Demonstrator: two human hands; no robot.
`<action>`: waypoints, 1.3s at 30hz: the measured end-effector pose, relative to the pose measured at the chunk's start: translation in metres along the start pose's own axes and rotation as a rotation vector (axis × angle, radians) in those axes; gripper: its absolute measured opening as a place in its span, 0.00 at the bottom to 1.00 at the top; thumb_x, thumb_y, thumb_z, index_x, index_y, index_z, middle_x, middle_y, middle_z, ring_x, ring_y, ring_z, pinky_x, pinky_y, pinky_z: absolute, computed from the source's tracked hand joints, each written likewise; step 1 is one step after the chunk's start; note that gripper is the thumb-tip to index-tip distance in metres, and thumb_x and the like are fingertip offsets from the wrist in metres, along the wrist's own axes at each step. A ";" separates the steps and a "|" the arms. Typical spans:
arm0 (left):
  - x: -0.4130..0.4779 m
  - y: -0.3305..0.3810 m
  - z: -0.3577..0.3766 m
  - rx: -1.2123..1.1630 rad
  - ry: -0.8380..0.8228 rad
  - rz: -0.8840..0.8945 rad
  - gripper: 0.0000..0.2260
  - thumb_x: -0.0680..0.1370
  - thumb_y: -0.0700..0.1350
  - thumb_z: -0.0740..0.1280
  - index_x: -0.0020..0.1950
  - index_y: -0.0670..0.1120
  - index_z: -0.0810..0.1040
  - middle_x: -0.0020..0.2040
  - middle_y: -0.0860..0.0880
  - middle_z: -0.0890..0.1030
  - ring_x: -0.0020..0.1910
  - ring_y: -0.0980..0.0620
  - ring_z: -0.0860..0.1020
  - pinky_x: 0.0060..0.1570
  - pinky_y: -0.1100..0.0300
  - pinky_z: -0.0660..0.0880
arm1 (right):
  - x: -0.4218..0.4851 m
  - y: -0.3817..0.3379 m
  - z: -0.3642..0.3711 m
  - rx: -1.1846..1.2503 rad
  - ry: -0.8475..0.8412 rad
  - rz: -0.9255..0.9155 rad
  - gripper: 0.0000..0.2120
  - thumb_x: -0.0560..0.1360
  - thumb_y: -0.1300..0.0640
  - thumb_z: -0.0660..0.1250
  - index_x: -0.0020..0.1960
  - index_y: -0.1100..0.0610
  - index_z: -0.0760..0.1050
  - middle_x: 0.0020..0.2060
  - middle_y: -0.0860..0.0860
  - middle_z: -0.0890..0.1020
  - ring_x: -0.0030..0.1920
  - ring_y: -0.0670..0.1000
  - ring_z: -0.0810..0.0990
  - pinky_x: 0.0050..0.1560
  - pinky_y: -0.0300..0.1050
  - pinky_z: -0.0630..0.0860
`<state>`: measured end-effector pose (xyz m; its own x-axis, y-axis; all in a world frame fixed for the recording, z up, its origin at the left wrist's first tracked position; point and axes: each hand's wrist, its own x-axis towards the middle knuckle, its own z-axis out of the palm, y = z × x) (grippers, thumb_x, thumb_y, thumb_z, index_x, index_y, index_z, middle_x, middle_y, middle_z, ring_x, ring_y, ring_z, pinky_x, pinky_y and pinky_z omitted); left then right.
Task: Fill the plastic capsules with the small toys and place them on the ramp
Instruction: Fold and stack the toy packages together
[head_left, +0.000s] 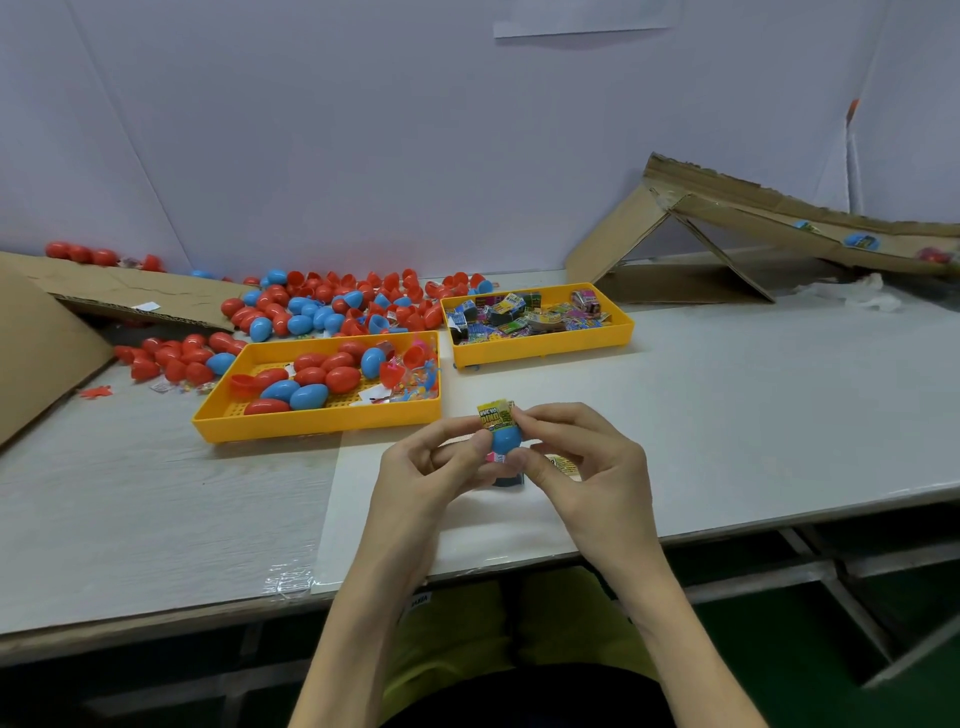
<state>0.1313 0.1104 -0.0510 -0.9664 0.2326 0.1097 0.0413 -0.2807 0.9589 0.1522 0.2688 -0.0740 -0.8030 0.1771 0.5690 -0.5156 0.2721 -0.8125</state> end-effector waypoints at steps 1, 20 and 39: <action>0.000 0.000 0.000 -0.011 0.001 -0.005 0.16 0.66 0.54 0.76 0.52 0.52 0.85 0.45 0.42 0.87 0.45 0.43 0.86 0.44 0.62 0.81 | 0.000 0.000 0.000 0.000 -0.003 -0.012 0.17 0.72 0.64 0.75 0.60 0.53 0.83 0.52 0.43 0.82 0.54 0.48 0.82 0.51 0.41 0.81; 0.003 -0.002 -0.006 -0.053 -0.037 -0.036 0.14 0.66 0.51 0.76 0.50 0.50 0.88 0.51 0.42 0.86 0.49 0.43 0.86 0.50 0.58 0.82 | -0.001 -0.002 0.003 -0.042 0.022 -0.084 0.17 0.69 0.54 0.74 0.57 0.50 0.82 0.47 0.41 0.82 0.50 0.45 0.82 0.48 0.31 0.77; 0.005 -0.006 -0.010 -0.176 -0.088 -0.096 0.14 0.70 0.42 0.73 0.55 0.45 0.85 0.55 0.38 0.85 0.53 0.41 0.84 0.49 0.58 0.81 | -0.003 -0.005 0.000 -0.089 0.014 -0.110 0.18 0.71 0.61 0.76 0.60 0.51 0.82 0.52 0.44 0.82 0.51 0.47 0.82 0.48 0.38 0.80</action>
<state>0.1231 0.1036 -0.0589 -0.9374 0.3446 0.0503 -0.1019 -0.4095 0.9066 0.1570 0.2664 -0.0712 -0.7387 0.1551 0.6559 -0.5707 0.3737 -0.7312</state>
